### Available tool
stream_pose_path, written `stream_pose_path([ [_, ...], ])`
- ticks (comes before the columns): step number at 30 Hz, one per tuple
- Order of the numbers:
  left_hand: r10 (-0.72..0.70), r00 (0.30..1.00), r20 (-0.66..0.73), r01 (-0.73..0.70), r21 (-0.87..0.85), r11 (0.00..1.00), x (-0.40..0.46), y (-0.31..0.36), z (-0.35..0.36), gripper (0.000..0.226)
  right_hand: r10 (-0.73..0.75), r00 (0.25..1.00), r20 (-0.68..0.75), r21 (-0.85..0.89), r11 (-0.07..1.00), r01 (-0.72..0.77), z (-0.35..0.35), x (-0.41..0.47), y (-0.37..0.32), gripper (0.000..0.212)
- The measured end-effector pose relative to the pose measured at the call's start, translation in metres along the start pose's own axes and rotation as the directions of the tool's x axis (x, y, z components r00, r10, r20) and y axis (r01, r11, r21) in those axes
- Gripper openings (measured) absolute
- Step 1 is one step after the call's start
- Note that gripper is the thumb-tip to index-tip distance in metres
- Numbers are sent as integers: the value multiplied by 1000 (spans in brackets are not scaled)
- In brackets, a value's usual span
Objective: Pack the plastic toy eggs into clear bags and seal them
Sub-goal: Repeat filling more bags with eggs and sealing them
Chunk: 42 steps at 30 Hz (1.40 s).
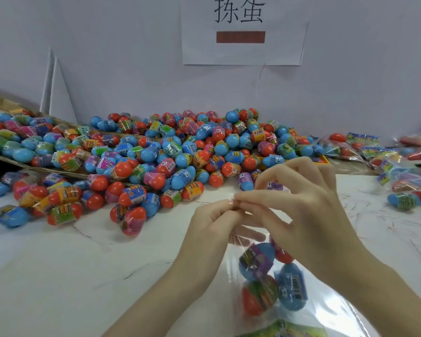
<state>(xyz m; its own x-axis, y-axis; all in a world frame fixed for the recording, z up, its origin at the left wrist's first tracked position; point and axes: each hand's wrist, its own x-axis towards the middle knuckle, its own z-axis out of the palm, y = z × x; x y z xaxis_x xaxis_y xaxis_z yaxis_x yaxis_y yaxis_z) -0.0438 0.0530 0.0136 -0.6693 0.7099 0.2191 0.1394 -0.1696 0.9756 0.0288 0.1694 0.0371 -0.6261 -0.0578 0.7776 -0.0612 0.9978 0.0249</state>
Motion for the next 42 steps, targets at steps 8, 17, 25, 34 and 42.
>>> stream_pose_path([
  [8, 161, 985, -63, -147, 175, 974, -3, -5, 1, 31, -157, 987, -37, -146, 978, 150, -1, 0, -1, 18],
  [17, 260, 963, -70, -224, 326, 918, -4, -8, -1, 26, -104, 994, 29, -43, 993, 106, -6, 2, 2, 27],
  [25, 393, 919, 21, -354, 482, 801, -6, -11, -2, 27, -266, 959, -95, -305, 925, 226, -5, 3, 0, 26],
  [34, 415, 910, 13, -363, 512, 779, -6, -12, -2, 29, -198, 968, -153, -340, 931, 137, -2, 3, 0, 23],
  [42, 281, 960, 14, -263, 396, 880, -9, -12, -1, 38, 188, 958, -217, -148, 964, -223, -6, 5, 17, 22],
])
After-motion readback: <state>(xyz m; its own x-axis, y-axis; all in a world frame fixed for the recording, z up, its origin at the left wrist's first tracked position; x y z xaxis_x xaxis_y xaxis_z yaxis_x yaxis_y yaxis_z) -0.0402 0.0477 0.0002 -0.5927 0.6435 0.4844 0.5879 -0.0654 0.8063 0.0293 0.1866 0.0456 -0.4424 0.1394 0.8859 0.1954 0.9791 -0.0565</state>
